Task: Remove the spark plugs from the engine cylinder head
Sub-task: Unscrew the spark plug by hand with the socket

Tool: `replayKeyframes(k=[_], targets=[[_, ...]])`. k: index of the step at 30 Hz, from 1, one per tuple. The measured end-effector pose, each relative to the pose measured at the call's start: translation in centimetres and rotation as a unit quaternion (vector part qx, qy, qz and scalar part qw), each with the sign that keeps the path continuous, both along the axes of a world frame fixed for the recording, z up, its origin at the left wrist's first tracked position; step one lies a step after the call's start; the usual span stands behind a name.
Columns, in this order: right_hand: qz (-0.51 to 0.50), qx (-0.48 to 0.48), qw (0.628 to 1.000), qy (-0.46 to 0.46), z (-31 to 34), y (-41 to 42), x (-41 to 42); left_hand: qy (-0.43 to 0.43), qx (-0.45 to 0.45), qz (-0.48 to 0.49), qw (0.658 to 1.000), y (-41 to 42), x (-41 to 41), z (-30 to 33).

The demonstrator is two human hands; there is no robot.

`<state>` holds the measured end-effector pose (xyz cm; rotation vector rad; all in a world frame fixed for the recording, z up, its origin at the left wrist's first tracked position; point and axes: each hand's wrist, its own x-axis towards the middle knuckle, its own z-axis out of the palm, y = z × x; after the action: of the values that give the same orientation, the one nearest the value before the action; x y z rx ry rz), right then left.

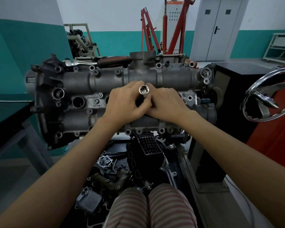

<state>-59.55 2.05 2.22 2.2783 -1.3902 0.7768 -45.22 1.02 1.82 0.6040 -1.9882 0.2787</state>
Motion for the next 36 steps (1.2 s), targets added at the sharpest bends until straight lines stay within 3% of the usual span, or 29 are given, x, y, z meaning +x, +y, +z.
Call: replayKeyframes(k=[36], targets=[[-0.007,-0.012,1.0,-0.002,-0.09,-0.08,-0.01,0.017,0.003,-0.009,1.0,-0.27,0.07,-0.14]])
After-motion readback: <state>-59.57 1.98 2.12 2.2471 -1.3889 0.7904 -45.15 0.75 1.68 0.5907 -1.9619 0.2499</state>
